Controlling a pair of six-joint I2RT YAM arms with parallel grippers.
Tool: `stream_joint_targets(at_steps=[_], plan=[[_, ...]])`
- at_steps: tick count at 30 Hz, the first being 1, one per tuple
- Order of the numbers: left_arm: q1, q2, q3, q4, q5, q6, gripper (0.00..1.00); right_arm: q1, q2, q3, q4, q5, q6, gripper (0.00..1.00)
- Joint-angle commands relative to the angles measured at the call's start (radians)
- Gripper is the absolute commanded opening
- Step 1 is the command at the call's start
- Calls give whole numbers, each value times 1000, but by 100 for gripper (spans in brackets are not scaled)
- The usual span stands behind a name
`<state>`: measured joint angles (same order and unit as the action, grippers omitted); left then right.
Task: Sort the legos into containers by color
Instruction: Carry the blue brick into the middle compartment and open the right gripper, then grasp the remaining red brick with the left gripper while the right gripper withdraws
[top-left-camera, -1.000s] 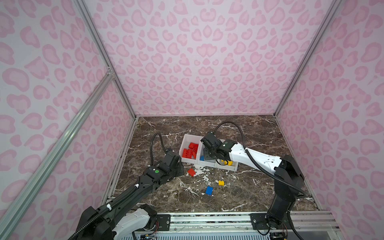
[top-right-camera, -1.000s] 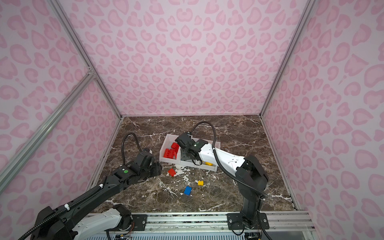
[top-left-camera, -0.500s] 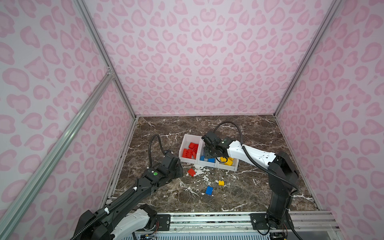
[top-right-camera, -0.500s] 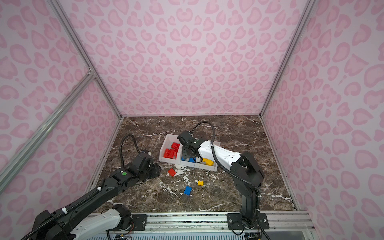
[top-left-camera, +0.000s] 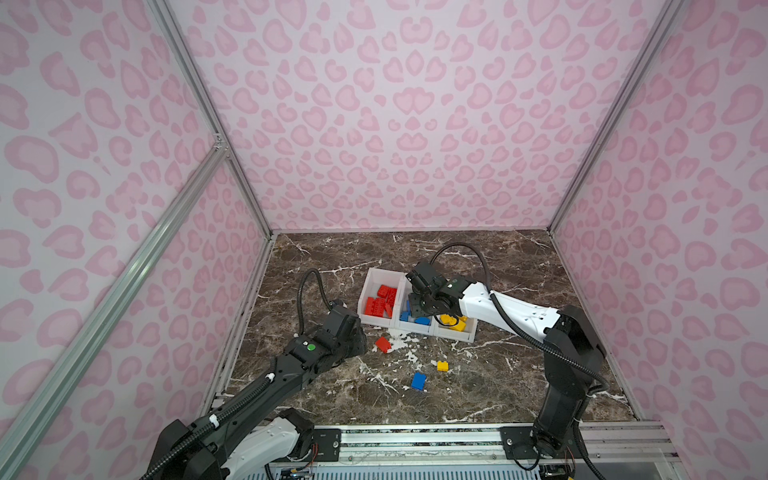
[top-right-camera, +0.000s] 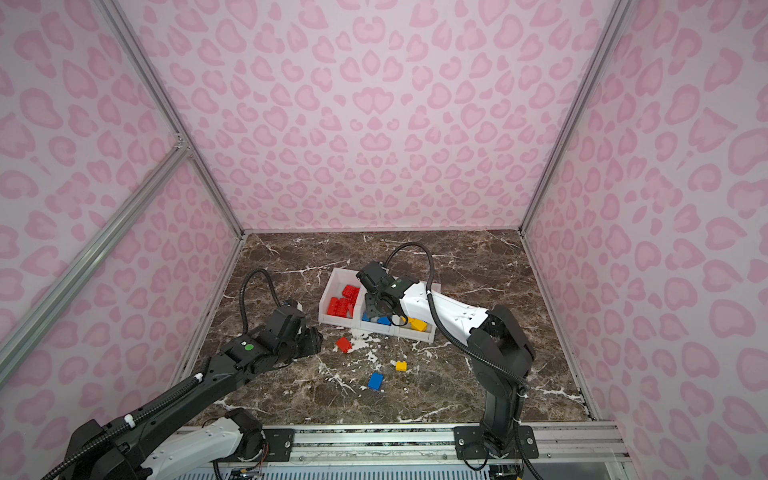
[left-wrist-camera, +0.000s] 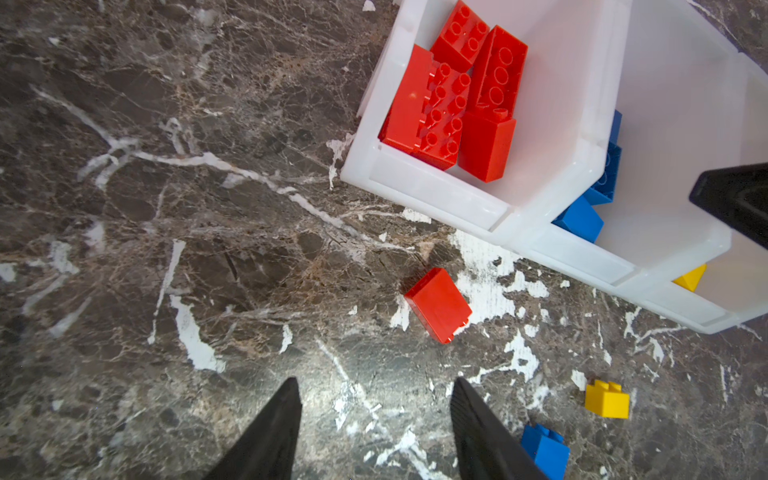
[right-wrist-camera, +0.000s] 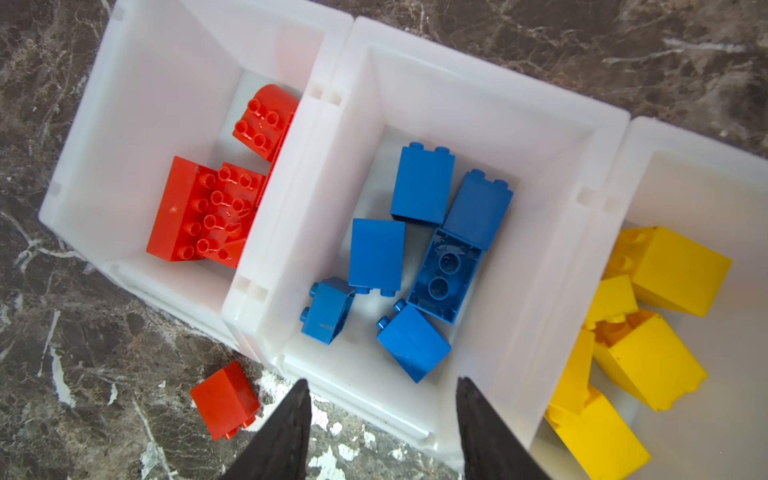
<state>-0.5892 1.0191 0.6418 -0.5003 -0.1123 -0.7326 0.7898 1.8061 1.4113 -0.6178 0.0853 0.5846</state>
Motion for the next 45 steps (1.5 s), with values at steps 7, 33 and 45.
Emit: stream_joint_targets(at_steps=[7, 33, 45], plan=[[-7, 35, -11, 21, 24, 55, 60, 4, -77, -48, 42, -14, 31, 57], [-164, 509, 223, 48, -34, -128, 65, 11, -356, -314, 79, 25, 125, 58], [-165, 601, 275, 58, -67, -163, 66, 9, -375, -346, 84, 22, 135, 58]])
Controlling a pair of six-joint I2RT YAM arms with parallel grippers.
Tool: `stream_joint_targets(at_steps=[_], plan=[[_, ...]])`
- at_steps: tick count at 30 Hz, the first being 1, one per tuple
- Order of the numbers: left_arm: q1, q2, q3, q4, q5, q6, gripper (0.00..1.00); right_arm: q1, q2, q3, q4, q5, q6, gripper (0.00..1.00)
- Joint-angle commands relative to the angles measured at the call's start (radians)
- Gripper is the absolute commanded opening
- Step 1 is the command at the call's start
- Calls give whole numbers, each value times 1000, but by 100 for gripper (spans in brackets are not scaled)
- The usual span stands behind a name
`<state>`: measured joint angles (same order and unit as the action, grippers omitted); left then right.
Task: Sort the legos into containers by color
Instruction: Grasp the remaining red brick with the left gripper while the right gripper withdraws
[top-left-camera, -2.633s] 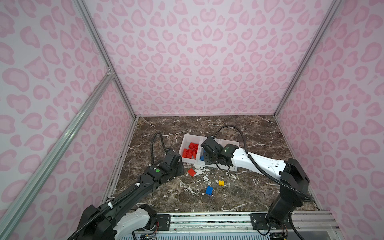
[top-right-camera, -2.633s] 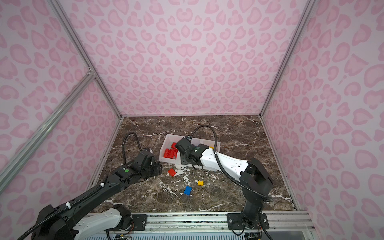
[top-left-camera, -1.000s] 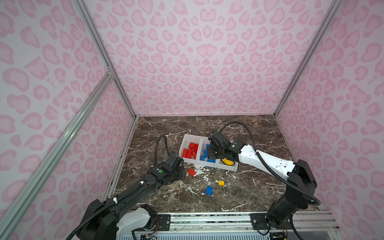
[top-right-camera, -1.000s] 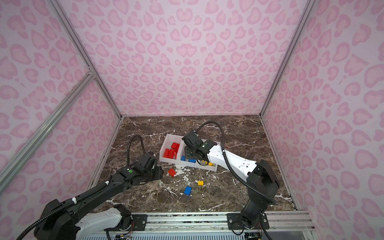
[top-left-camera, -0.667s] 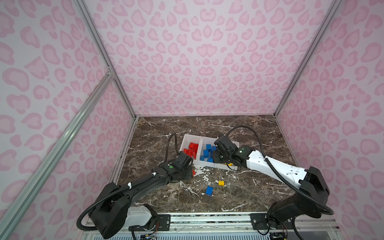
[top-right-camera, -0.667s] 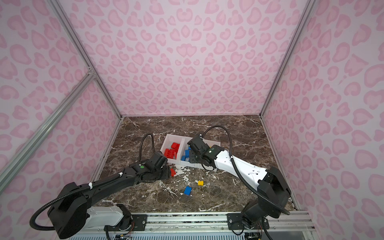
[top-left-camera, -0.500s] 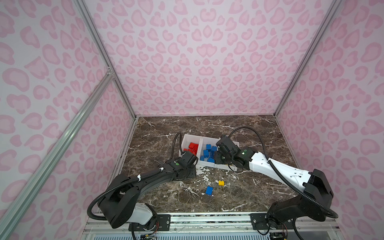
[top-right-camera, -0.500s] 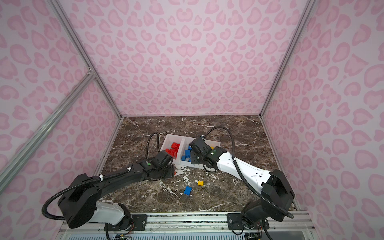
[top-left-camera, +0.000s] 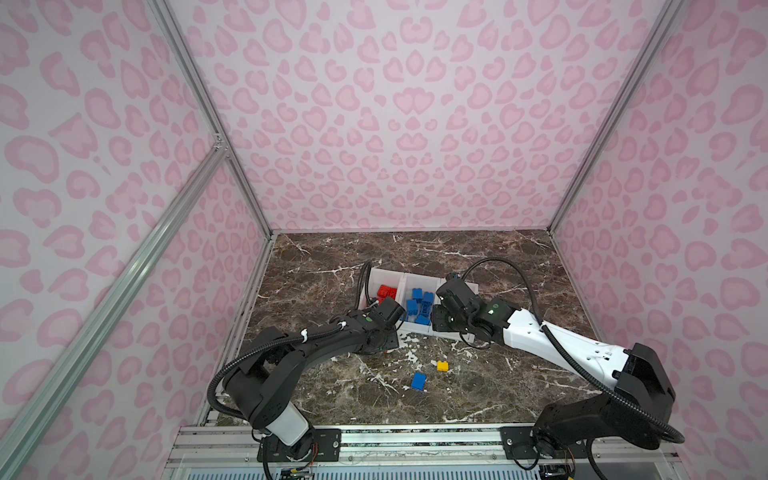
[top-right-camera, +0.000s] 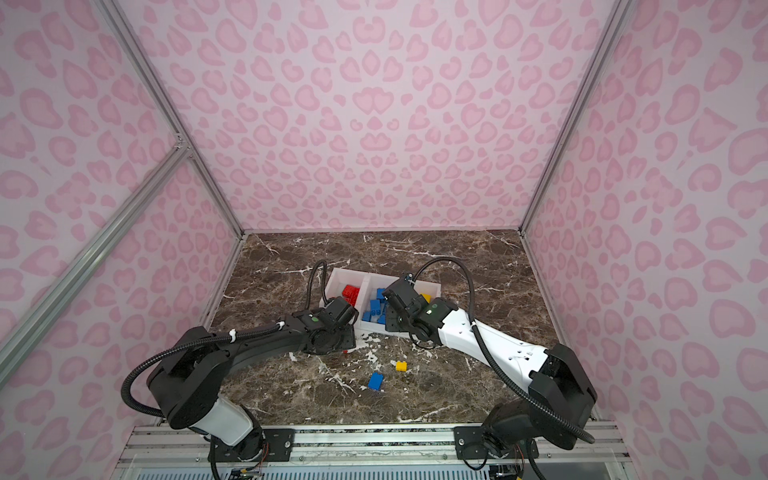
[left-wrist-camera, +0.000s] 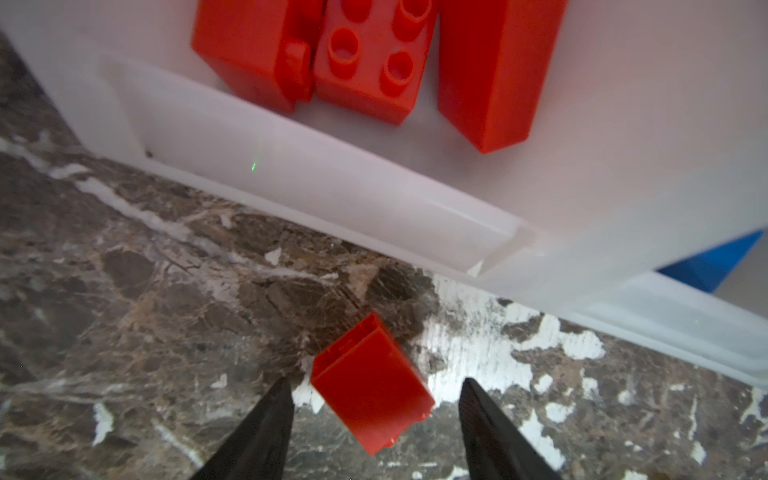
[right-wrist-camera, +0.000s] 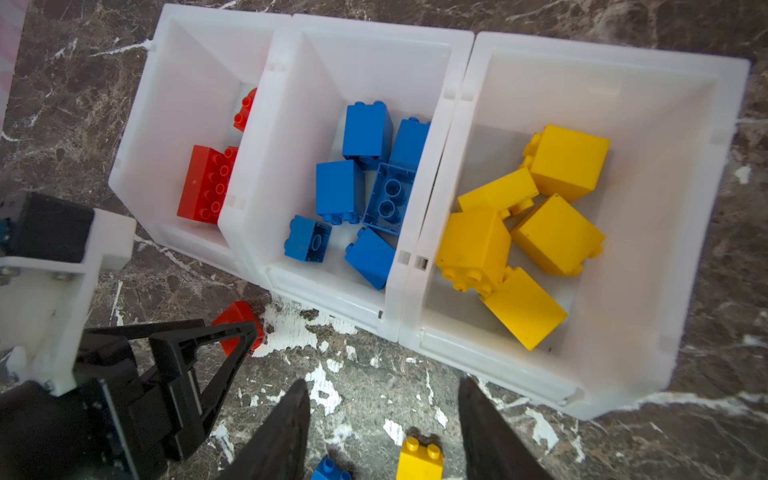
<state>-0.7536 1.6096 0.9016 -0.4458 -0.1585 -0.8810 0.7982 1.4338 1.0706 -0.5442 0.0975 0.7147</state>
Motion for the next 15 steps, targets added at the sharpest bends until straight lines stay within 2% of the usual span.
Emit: stream_joint_targets(at_steps=[1, 8, 15], plan=[[-1, 14, 15, 4, -22, -17, 66, 1, -4, -6, 10, 10, 5, 58], [0, 21, 4, 6, -26, -14, 66, -3, -5, -11, 10, 8, 5, 58], [-1, 28, -5, 22, -18, -9, 61, -4, -1, -14, 13, 3, 6, 58]])
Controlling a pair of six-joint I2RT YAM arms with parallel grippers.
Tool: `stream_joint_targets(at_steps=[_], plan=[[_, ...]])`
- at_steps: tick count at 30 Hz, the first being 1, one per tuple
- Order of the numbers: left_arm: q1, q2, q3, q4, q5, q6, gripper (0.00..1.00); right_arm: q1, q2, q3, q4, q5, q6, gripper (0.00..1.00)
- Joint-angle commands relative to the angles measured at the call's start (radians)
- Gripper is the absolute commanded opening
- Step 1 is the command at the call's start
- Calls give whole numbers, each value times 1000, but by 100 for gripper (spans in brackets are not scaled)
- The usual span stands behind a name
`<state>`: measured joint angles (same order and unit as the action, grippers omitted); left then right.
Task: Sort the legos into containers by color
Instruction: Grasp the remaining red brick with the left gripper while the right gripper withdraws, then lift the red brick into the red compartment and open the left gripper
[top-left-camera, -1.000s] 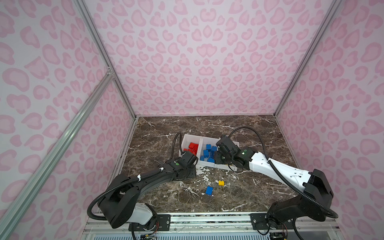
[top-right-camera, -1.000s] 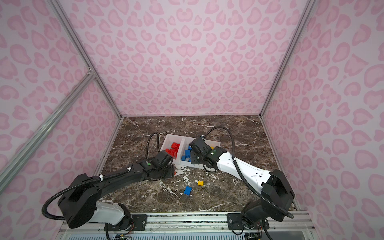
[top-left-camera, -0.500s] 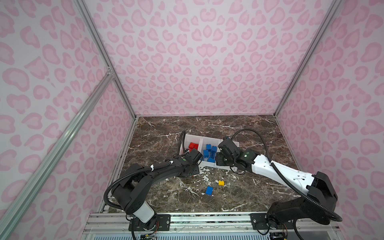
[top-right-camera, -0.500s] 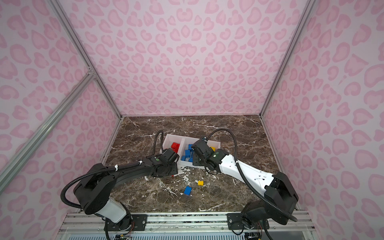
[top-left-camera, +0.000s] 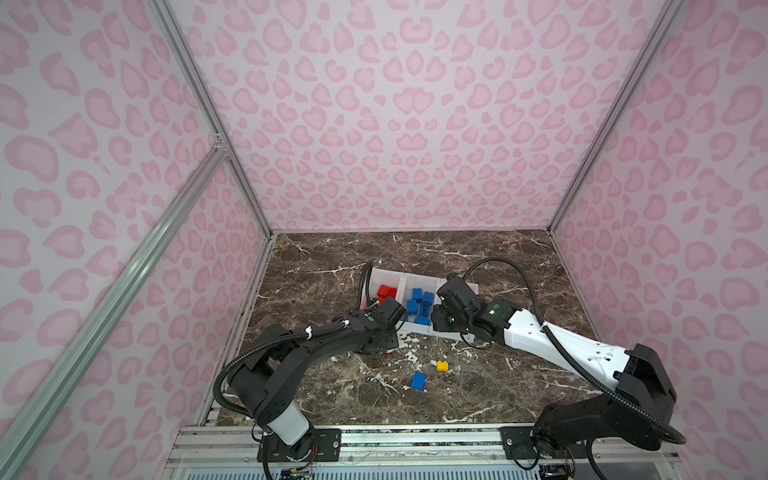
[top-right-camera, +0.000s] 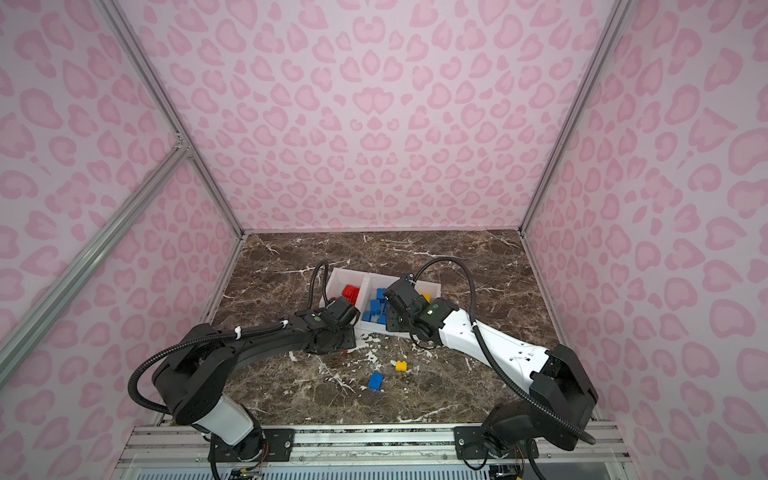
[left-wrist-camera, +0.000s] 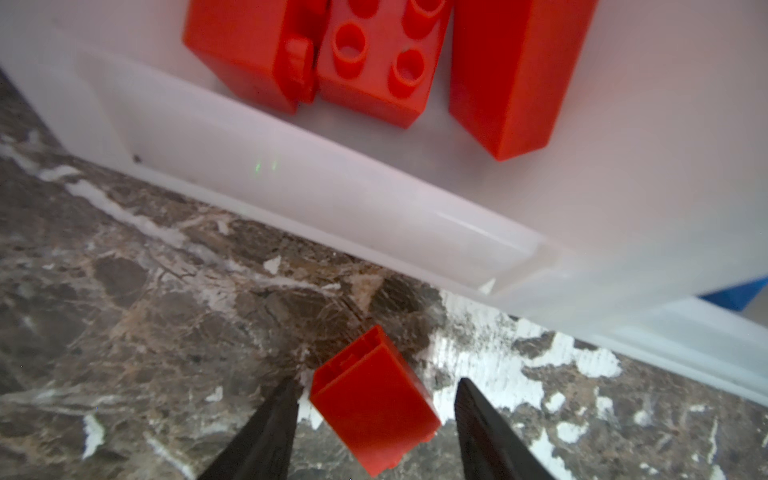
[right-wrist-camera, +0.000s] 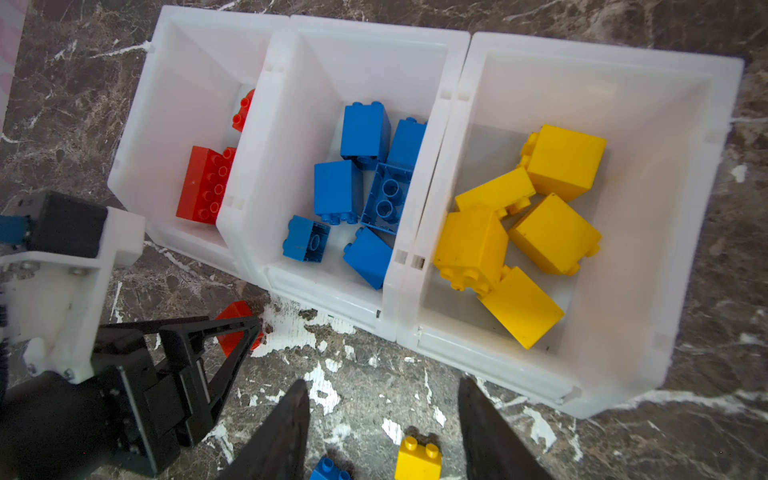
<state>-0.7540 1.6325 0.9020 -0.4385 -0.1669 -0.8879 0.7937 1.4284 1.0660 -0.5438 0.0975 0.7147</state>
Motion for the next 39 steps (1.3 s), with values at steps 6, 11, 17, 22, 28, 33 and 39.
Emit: stream_joint_targets(at_steps=[6, 11, 17, 22, 28, 33, 39], plan=[[-1, 0, -22, 25, -11, -2, 57, 1, 7, -14, 15, 1, 8, 58], [0, 5, -27, 29, -16, 1, 54, 1, 9, -13, 15, 0, 8, 58], [0, 11, -23, 28, -21, 18, 48, 1, 3, -12, 10, 2, 7, 58], [-1, 4, -32, 29, -25, 24, 43, 1, -5, -21, 10, 4, 9, 58], [0, -22, -54, 37, -35, 27, 38, 1, -14, -29, 12, 8, 14, 58], [-2, -44, -55, 22, -39, 33, 37, 1, -20, -32, 10, 8, 16, 58], [-9, -150, -36, -7, -50, 50, 38, 1, -33, -36, 5, 16, 19, 58]])
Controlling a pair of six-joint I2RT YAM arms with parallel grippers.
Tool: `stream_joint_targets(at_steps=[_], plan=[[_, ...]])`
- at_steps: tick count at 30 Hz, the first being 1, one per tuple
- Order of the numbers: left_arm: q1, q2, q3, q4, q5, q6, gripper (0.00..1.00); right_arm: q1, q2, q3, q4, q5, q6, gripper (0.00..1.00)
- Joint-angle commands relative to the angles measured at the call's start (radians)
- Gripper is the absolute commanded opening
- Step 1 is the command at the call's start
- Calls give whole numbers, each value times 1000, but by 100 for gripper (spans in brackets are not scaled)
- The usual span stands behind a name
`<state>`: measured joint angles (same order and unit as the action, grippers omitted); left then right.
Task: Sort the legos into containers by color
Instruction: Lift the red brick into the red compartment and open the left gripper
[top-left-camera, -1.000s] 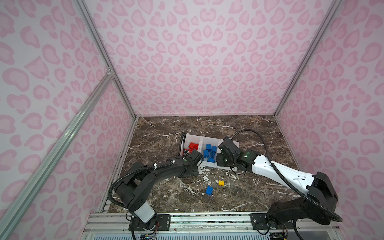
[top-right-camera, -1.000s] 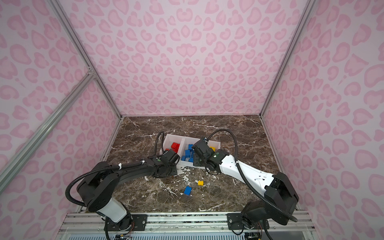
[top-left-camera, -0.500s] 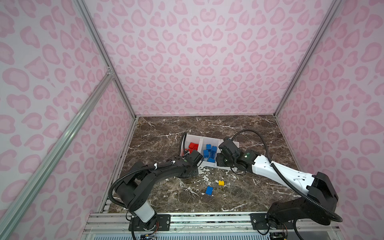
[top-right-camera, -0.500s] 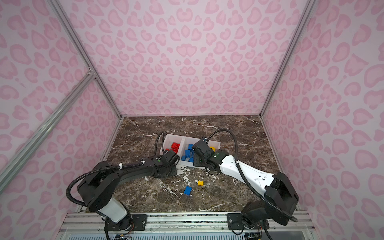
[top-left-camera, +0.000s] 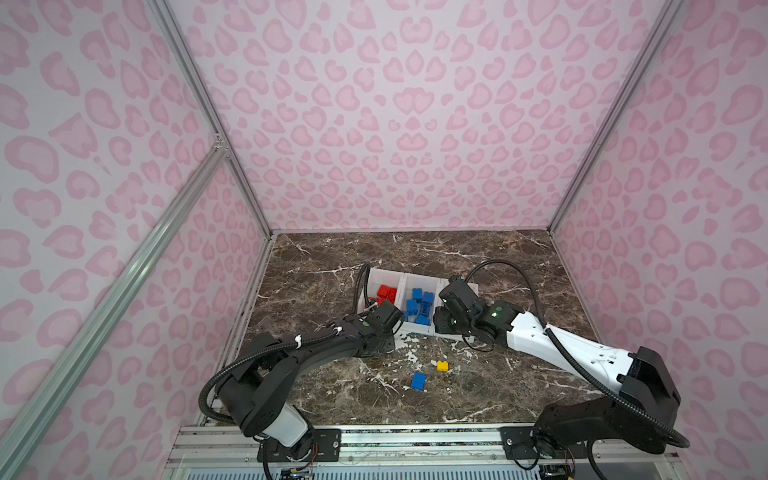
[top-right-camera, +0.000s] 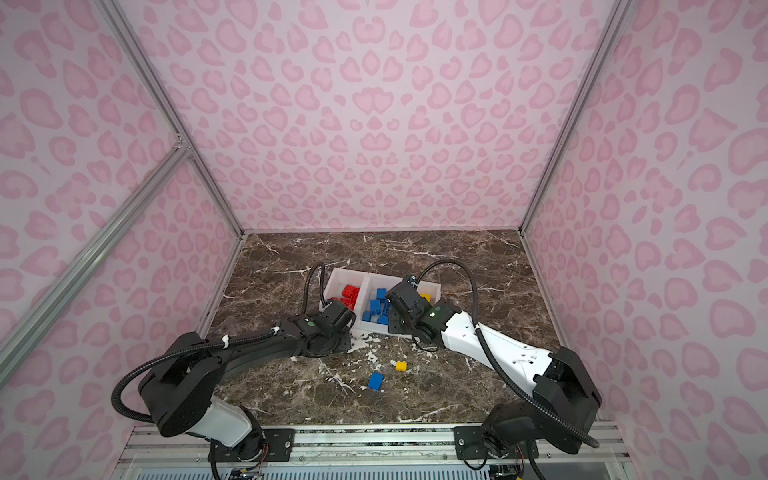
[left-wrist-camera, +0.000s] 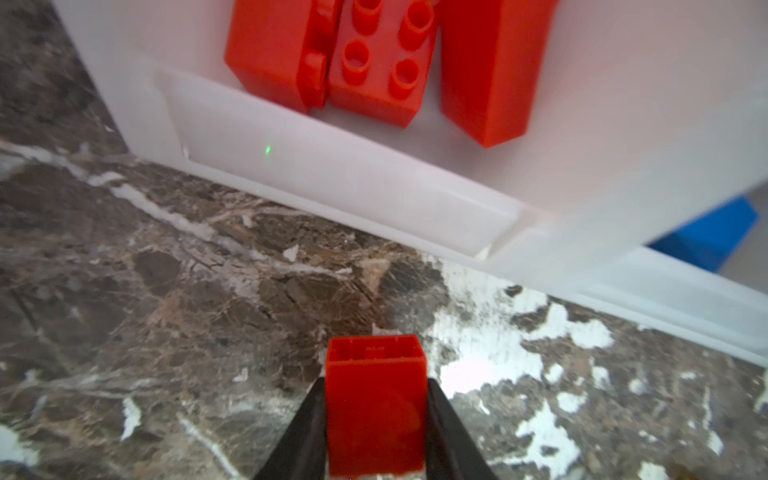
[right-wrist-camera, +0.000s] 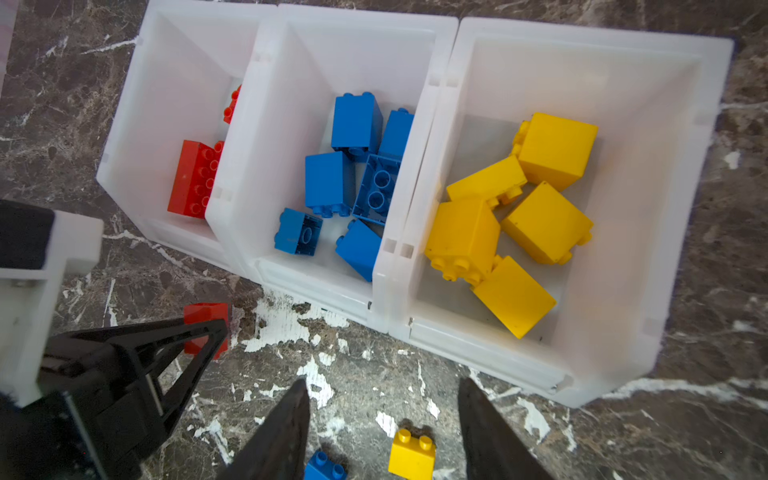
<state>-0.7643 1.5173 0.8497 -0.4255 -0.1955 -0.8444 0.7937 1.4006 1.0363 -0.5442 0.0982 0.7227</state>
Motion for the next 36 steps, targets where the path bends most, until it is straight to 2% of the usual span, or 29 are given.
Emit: stream_joint_targets(at_steps=[1, 6, 15, 26, 29, 31, 36], plan=[[6, -52, 34, -21, -21, 21, 37, 1, -8, -6, 5, 18, 11, 58], [80, -53, 185, -44, -29, 138, 38, 1, -8, -2, -2, 17, 8, 58], [234, 157, 417, -69, -12, 293, 38, 4, -46, -23, -17, 26, 23, 58], [297, 361, 609, -83, -15, 384, 38, 2, -99, -38, -62, 55, 21, 59], [303, 383, 627, -91, -18, 387, 43, 2, -104, -36, -67, 56, 21, 59], [302, 388, 630, -97, -27, 382, 51, 1, -108, -36, -72, 59, 20, 59], [303, 377, 618, -97, -31, 371, 56, -3, -114, -33, -79, 58, 19, 59]])
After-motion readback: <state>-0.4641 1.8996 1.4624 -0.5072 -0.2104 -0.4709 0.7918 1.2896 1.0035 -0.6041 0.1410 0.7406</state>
